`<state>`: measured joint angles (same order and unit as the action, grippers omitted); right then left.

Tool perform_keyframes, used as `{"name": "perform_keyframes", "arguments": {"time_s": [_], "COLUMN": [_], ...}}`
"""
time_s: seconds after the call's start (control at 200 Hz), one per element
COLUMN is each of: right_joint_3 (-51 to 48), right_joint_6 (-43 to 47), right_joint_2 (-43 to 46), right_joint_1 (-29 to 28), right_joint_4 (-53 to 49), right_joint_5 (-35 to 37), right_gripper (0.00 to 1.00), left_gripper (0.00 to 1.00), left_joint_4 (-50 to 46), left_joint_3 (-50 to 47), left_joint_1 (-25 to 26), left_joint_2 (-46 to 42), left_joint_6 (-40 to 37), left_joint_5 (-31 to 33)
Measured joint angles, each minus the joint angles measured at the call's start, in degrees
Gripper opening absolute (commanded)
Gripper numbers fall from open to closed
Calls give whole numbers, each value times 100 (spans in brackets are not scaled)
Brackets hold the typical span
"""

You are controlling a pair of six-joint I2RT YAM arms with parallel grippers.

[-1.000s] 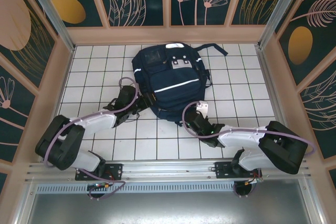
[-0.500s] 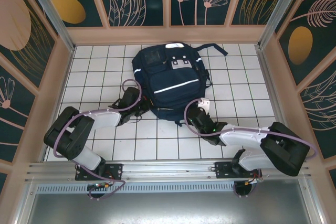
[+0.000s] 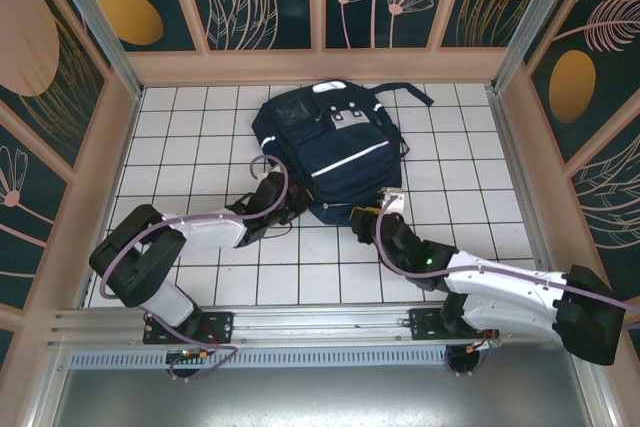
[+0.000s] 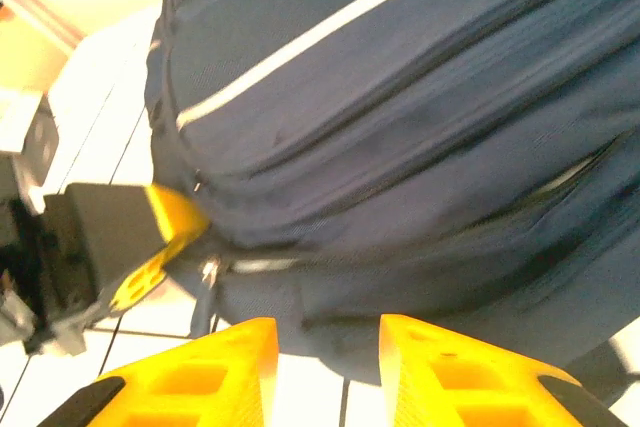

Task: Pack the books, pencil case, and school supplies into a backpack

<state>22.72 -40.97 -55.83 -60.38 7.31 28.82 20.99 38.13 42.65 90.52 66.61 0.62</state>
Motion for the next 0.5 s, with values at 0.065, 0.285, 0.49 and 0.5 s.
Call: {"name": "perform_keyframes", "arguments": {"time_s": [0.065,0.285,0.49,0.5], "right_joint_3": [7,192,988,1060], "right_joint_6": [-111,-330,-501,-505], "right_joint_2": [-118,-1161,-1982,-2020], "right_joint_1": [-177,-376,-450,-461], "right_joint_4": [-70,68,-227,-273], "right_joint_5": [0,-249,-146,-120], "right_gripper": [30,32,33,32], "left_gripper": [0,0,0,0], "left_joint_4": [20,35,39,39], "left_joint_3": [70,131,131,131], "left_joint_1": [70,118,118,118], "left_joint_2": [50,116,116,116], "left_joint_6": [28,57,57,57], "left_joint_5": [15,15,15,15]}}
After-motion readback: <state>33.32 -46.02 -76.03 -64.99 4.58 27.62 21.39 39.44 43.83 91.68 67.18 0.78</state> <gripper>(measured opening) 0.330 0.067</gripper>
